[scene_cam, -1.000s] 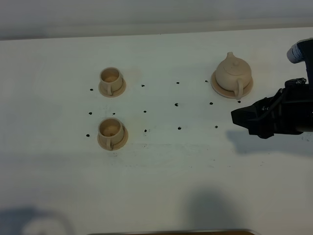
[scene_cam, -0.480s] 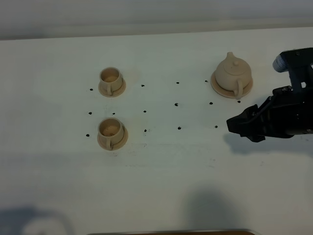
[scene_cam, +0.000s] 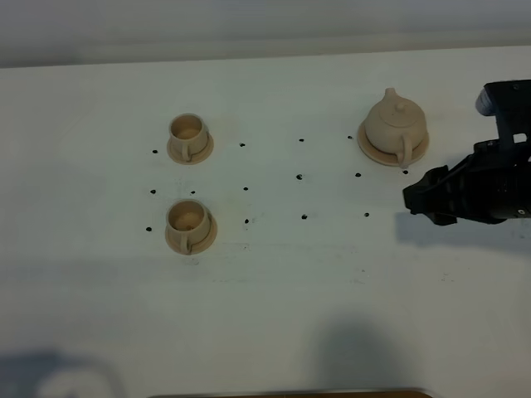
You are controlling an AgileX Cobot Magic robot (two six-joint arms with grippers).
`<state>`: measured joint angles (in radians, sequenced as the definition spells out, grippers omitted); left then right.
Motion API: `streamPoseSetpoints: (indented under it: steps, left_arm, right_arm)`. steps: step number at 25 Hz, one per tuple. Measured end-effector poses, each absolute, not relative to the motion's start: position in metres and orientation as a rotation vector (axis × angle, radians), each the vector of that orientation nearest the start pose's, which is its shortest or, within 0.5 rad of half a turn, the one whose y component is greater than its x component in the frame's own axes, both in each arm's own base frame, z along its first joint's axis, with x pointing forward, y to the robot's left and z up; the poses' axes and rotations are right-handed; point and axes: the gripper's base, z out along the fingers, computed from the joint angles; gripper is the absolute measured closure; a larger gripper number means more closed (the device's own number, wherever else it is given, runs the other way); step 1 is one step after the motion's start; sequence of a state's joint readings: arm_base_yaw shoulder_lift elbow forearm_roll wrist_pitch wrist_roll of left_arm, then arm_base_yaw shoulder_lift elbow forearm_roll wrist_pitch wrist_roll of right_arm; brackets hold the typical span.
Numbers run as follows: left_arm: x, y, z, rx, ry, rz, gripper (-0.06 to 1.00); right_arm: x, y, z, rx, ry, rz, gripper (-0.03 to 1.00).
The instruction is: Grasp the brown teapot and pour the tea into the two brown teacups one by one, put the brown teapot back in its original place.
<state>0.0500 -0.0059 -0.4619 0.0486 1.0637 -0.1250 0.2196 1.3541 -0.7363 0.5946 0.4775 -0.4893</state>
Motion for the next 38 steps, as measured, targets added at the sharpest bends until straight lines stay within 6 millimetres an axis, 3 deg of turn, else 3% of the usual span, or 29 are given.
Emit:
streamPoseSetpoints:
  steps: [5, 14, 30, 38]
  left_arm:
    - [-0.002, 0.004, 0.266, -0.183, 2.07, 0.013, 0.5]
    - [-0.002, 0.004, 0.266, -0.183, 2.07, 0.013, 0.5]
    - [-0.002, 0.004, 0.266, -0.183, 2.07, 0.013, 0.5]
    - [-0.002, 0.004, 0.266, -0.183, 2.07, 0.013, 0.5]
  right_arm:
    - [0.257, 0.07, 0.223, -0.219, 2.579, 0.283, 0.47]
    - [0.269, 0.078, 0.231, -0.281, 2.608, 0.15, 0.47]
    - [0.367, 0.099, 0.207, -0.183, 2.669, 0.074, 0.48]
    - [0.389, 0.103, 0.192, -0.195, 2.766, 0.015, 0.48]
